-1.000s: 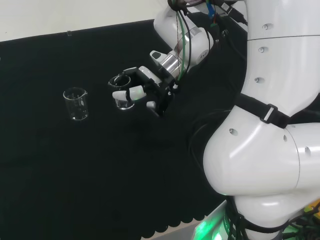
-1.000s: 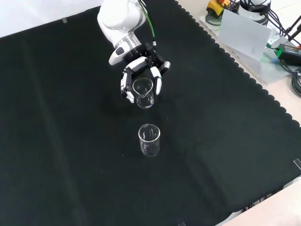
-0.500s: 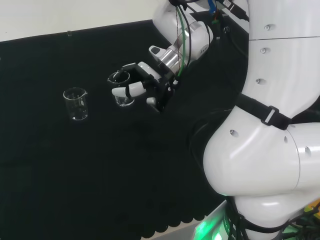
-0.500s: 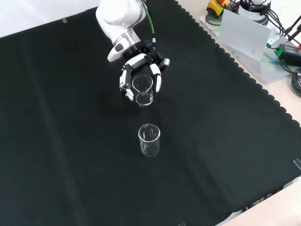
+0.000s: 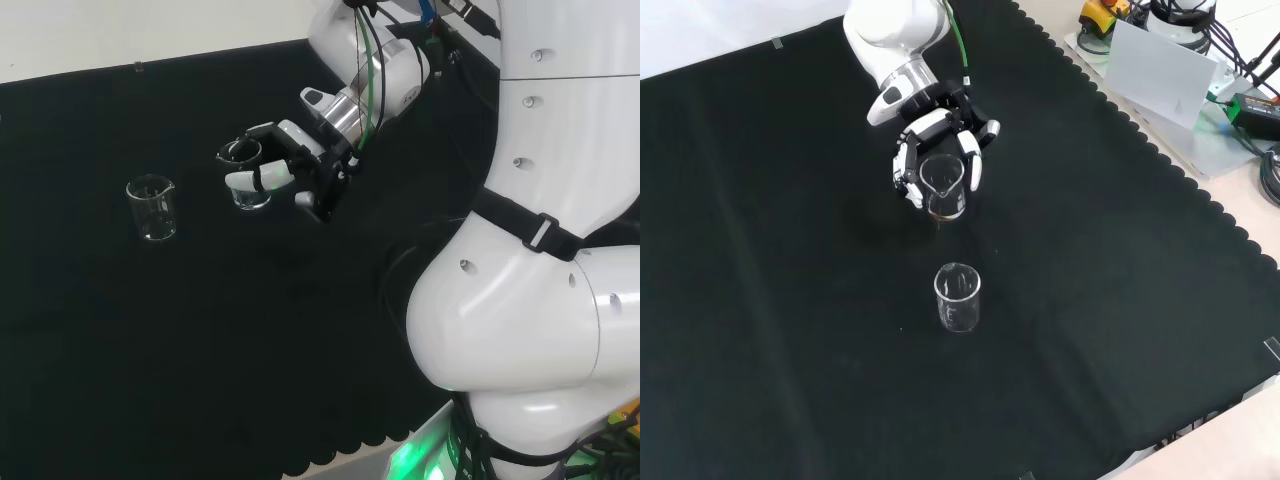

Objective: Pick up the beaker on the right.

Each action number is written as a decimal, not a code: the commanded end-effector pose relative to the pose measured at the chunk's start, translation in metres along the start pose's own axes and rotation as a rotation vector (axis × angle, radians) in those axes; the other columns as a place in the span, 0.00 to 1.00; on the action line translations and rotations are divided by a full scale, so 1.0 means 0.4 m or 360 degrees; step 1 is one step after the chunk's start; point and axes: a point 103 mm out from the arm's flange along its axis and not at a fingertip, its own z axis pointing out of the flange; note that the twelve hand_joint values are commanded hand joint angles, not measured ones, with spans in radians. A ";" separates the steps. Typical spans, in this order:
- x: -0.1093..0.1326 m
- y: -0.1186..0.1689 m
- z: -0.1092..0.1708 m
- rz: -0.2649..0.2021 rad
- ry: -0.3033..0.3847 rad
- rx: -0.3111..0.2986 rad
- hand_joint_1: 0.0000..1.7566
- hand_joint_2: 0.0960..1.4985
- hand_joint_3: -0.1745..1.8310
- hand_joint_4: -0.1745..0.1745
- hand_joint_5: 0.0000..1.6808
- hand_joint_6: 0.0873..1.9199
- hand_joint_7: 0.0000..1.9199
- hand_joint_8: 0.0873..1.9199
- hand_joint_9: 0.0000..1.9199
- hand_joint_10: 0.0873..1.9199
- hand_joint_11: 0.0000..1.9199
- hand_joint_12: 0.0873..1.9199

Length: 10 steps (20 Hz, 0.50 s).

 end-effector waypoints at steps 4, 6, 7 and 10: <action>0.008 0.004 -0.008 -0.0007 -0.0009 -0.0003 0.72 0.48 0.31 0.00 0.74 0.29 0.71 0.17 0.71 0.12 0.47 0.53; 0.015 0.009 -0.007 -0.0005 -0.0014 0.0001 0.74 0.54 0.23 0.00 0.74 0.27 0.68 0.22 0.71 0.11 0.47 0.53; 0.010 0.005 -0.011 -0.0010 -0.0008 -0.0002 0.74 0.55 0.21 0.00 0.74 0.27 0.68 0.23 0.71 0.11 0.47 0.53; 0.011 0.005 -0.012 -0.0009 -0.0008 -0.0002 0.74 0.56 0.20 0.00 0.74 0.27 0.67 0.24 0.71 0.11 0.47 0.53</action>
